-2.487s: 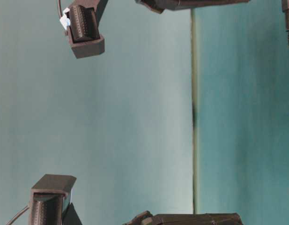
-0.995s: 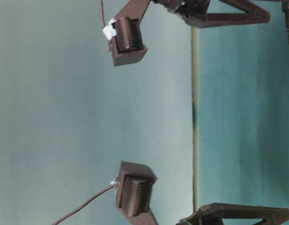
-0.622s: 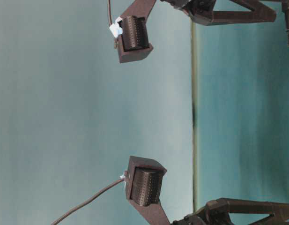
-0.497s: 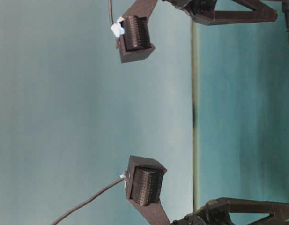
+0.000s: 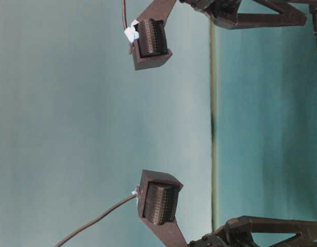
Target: Insert the washer onto the shaft with both hands.
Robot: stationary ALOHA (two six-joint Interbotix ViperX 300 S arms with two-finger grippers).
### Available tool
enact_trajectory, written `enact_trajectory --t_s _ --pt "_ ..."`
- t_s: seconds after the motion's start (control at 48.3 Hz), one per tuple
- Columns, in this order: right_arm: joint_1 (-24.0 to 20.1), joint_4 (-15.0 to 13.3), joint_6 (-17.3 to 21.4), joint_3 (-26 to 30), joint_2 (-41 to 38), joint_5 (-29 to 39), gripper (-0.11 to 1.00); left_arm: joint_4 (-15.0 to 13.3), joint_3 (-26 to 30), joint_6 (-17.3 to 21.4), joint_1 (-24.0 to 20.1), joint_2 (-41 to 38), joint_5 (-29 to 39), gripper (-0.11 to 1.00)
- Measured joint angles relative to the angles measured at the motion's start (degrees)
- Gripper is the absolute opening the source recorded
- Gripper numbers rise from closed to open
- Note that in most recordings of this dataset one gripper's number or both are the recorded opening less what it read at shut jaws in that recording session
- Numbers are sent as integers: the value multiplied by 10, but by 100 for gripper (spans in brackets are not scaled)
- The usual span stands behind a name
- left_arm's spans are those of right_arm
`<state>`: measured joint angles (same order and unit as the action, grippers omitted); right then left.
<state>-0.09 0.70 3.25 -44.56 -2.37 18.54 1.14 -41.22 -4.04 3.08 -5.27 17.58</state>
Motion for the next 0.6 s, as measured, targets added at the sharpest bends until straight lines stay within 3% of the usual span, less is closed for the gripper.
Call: enact_trajectory --t_s 0.601 --pt "19 1 0 2 -1 41 92 0 1 0 0 -1 0 93"
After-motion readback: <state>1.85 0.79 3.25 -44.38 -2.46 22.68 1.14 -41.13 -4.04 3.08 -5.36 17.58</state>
